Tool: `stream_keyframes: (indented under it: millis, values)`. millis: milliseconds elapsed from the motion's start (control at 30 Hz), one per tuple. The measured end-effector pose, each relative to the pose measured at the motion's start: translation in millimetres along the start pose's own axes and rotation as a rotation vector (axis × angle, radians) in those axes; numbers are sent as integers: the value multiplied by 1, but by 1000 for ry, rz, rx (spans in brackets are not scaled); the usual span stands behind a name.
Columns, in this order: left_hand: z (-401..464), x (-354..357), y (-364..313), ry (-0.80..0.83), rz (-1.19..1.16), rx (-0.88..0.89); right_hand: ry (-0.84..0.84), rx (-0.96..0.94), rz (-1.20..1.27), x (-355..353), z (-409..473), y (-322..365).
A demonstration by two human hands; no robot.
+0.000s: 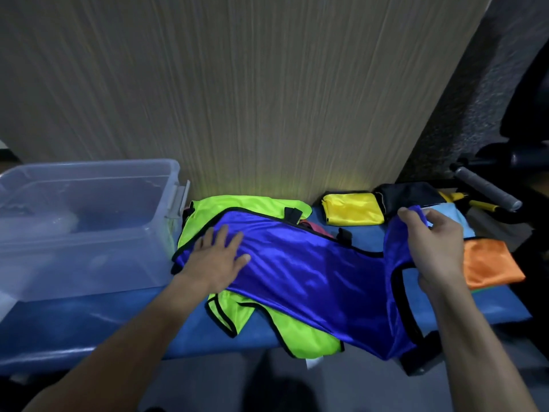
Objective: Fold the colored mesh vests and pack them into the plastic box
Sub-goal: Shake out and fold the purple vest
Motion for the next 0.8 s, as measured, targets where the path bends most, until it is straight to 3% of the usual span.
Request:
stream_keyframes:
  millis: [67,133,233,300,400,500,667,733,800]
  values:
    - [-2,-12,3,-71,-44,-18,12,4,7,0,-1,1]
    - [-3,-29,-16,-271,-91,155,21,18,13,3,-3,3]
    - [3,-18,-42,-167,-114,390,25,36,-11,11,-8,5]
    - [9,-12,-45,-109,-58,441,34,33,-50,19,-9,8]
    - [7,-37,-38,-269,-451,520,90,-33,-165,45,-10,27]
    - [9,-50,-15,-259,-893,397,162,-82,-255,93,-1,53]
    - [16,-51,28,-235,-1439,93,396,-18,-455,223,8,58]
    - [20,-43,39,-157,-1591,-10,546,89,-480,272,-3,38]
    - [25,-33,50,-117,-1601,-76,753,284,-312,305,-27,19]
Point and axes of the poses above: each hand's wrist, its own z-axis towards the middle knuckle, its own x-axis out of the palm, y = z × x, the point moved 7 cm from there along z, towards the middle knuckle, and after that the axes turned 7 degrees about y, right-handed, at the moved point
